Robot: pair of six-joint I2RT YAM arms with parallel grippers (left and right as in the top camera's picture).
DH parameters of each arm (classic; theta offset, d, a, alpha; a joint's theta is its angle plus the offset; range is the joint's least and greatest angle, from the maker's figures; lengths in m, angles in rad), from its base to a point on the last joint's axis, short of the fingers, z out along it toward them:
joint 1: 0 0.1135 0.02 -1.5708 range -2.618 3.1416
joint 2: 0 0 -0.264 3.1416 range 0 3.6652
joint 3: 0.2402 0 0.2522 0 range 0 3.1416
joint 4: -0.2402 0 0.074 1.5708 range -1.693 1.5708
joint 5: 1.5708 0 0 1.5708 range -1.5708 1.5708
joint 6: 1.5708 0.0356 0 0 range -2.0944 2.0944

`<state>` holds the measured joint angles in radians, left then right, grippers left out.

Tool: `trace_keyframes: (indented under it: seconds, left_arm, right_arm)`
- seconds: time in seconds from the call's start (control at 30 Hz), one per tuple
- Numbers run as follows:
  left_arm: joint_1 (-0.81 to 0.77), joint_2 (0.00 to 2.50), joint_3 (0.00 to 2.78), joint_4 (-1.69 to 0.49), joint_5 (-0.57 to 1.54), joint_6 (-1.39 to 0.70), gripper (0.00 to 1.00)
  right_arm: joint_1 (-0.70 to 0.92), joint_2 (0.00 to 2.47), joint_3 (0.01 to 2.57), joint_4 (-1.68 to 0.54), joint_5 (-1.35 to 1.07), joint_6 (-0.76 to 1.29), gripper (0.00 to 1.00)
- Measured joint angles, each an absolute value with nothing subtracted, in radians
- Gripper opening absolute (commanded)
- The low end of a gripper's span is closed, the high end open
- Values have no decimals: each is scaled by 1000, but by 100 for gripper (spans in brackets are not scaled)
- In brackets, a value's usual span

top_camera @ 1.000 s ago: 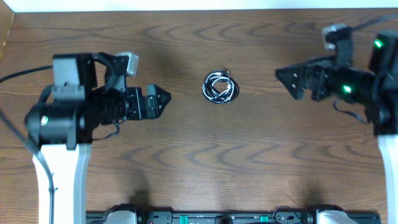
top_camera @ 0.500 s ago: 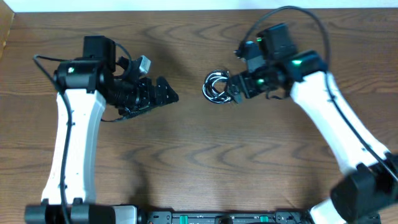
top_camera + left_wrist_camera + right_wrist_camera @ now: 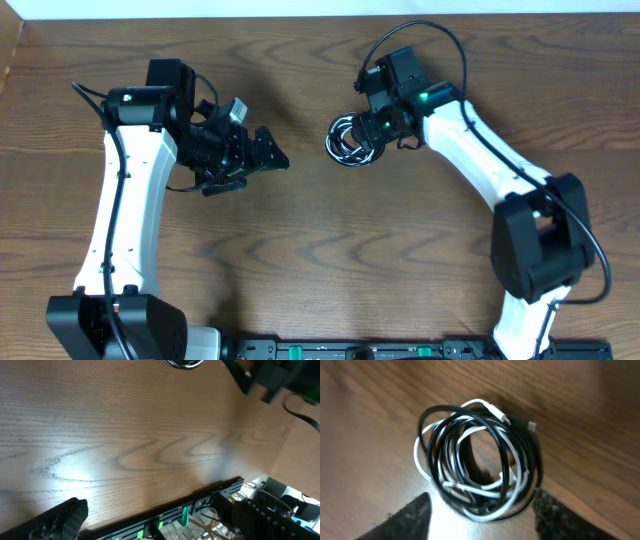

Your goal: Untangle cables

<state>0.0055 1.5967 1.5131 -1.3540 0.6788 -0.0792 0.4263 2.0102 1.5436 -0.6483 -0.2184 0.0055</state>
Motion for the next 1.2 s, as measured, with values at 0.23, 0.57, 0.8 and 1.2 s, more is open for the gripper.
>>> trace_keyframes:
  seconds: [0.23, 0.57, 0.8, 1.2]
  left_arm:
    - [6, 1596, 1513, -1353, 679, -79, 98]
    - [6, 1597, 1513, -1340, 679, -79, 98]
    - [6, 1597, 1513, -1319, 670, -79, 98]
    - [6, 1596, 1513, -1319, 648, -79, 98]
  right_arm:
    - [427, 2056, 1544, -614, -210, 9, 34]
    - [427, 2055, 1544, -600, -205, 44, 1]
    - [424, 2051, 1561, -600, -302, 111, 1]
    - [416, 1662, 1613, -593, -492, 216, 1]
